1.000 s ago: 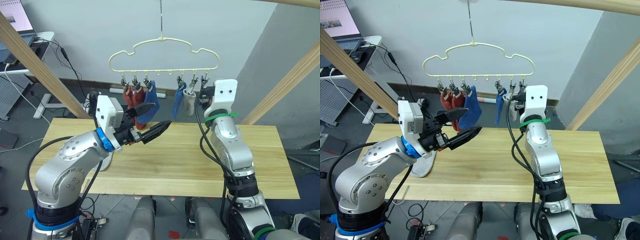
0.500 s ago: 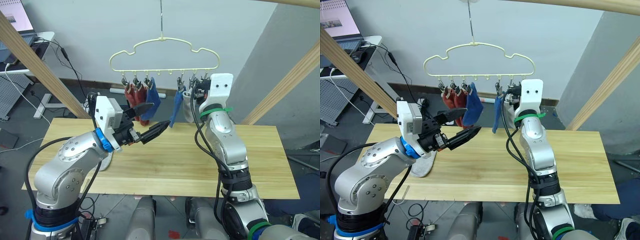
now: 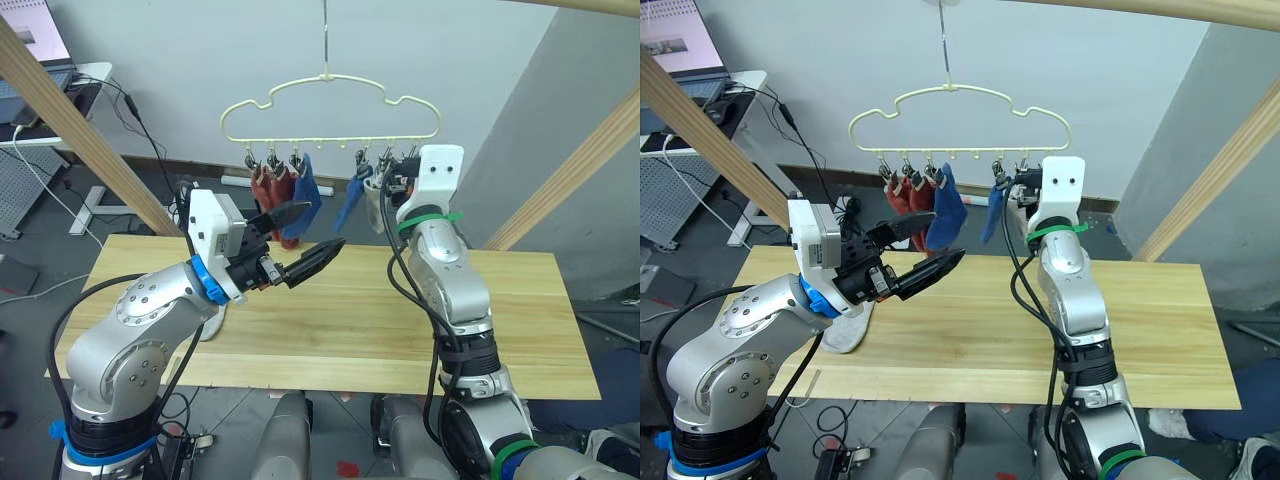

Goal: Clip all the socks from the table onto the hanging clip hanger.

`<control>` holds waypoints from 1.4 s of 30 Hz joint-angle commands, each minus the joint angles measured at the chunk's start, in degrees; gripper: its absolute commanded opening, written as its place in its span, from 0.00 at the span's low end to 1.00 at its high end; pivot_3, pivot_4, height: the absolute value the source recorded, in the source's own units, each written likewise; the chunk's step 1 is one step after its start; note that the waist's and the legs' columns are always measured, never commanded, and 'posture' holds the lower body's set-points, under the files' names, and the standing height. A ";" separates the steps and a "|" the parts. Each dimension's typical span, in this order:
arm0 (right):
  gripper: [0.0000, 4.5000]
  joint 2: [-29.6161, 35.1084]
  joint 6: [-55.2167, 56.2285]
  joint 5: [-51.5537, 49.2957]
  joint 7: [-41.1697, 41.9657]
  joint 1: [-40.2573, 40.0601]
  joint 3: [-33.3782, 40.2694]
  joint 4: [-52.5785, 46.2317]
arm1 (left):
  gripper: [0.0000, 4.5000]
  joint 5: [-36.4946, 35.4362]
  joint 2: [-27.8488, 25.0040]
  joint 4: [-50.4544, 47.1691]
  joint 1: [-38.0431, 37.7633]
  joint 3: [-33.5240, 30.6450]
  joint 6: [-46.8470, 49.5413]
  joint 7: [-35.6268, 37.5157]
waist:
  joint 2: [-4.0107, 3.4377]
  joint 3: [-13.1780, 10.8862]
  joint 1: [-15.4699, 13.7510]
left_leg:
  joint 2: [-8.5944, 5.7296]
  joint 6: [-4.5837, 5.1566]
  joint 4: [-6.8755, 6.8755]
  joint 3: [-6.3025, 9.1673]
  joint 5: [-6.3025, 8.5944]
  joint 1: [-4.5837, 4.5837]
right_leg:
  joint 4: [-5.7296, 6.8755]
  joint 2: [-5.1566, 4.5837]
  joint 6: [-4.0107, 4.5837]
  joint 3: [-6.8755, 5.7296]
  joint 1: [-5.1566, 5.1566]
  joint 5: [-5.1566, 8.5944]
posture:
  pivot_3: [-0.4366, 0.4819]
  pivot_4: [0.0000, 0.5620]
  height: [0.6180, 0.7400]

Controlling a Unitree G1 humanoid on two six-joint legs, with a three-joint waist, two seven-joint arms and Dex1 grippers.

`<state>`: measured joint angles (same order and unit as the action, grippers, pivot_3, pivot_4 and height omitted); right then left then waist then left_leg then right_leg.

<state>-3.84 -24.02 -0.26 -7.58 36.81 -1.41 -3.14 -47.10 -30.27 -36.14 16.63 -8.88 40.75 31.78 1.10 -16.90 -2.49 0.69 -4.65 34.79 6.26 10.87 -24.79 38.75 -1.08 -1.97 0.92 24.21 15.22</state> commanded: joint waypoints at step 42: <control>0.00 12.84 -9.30 -7.42 15.57 0.15 2.88 -4.31 | 0.97 20.63 -2.12 21.96 -6.48 0.85 -9.08 -10.43 | -0.03 -0.01 -1.11 | 0.00 0.02 -0.01 0.02 0.00 0.08 | 0.09 0.01 0.02 -0.03 -0.02 0.12 | 0.75 0.52 1.00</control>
<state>7.80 -30.82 -6.48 6.08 38.06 0.36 -5.67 -29.61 -32.39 -17.69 9.77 -6.85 34.67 22.65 1.07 -16.91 -3.61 0.69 -4.62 34.79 6.26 10.87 -24.70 38.84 -1.08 -1.95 0.88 24.18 15.34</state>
